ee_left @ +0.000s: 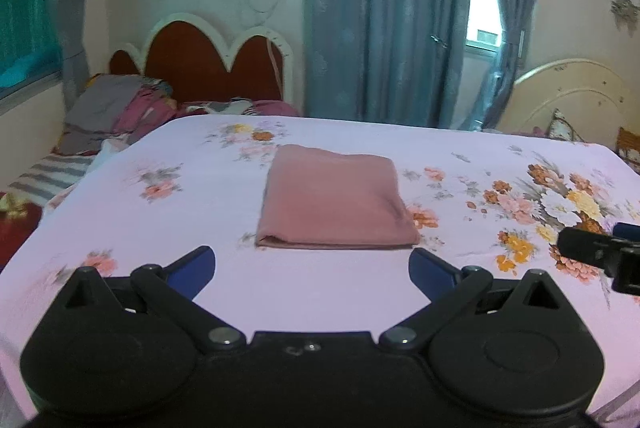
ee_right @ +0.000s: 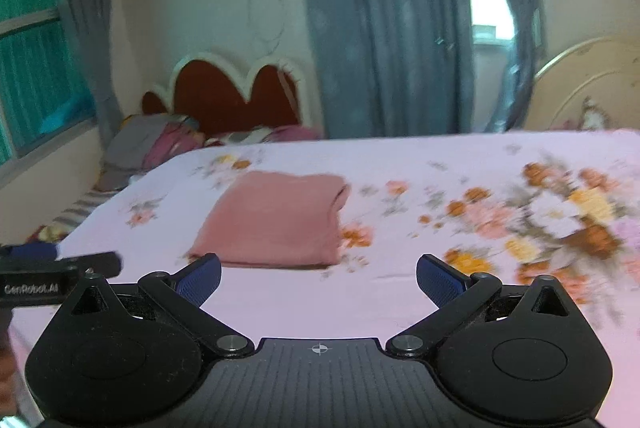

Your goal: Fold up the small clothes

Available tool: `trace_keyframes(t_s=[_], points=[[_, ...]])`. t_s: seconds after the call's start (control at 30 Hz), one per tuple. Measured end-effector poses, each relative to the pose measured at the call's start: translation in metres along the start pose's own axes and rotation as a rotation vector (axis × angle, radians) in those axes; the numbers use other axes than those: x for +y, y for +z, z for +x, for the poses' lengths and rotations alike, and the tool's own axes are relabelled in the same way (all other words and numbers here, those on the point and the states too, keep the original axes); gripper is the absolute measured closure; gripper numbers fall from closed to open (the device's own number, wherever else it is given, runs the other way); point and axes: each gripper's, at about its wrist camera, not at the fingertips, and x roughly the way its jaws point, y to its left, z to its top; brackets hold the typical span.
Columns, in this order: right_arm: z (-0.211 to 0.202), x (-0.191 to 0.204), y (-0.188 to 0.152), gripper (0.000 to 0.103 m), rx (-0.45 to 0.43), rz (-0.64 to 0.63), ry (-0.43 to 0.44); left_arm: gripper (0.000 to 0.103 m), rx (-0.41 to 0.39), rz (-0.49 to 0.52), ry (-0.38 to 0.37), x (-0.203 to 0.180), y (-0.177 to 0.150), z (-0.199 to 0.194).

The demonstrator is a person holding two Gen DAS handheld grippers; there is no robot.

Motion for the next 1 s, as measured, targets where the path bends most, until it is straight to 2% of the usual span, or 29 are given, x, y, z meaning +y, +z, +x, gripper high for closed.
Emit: trace_keyframes(t_s=[0.27,1.0], points=[[-0.030,0.015,-0.003,0.000,-0.085,-0.093,-0.017,0.000,-0.045,-0.020,0.025,0.000,-0.002,-0.028],[-0.036,0.013,0.000,0.000,-0.101,-0.059,0.005,0.000,-0.067,-0.006,0.036,0.009,-0.002,-0.036]])
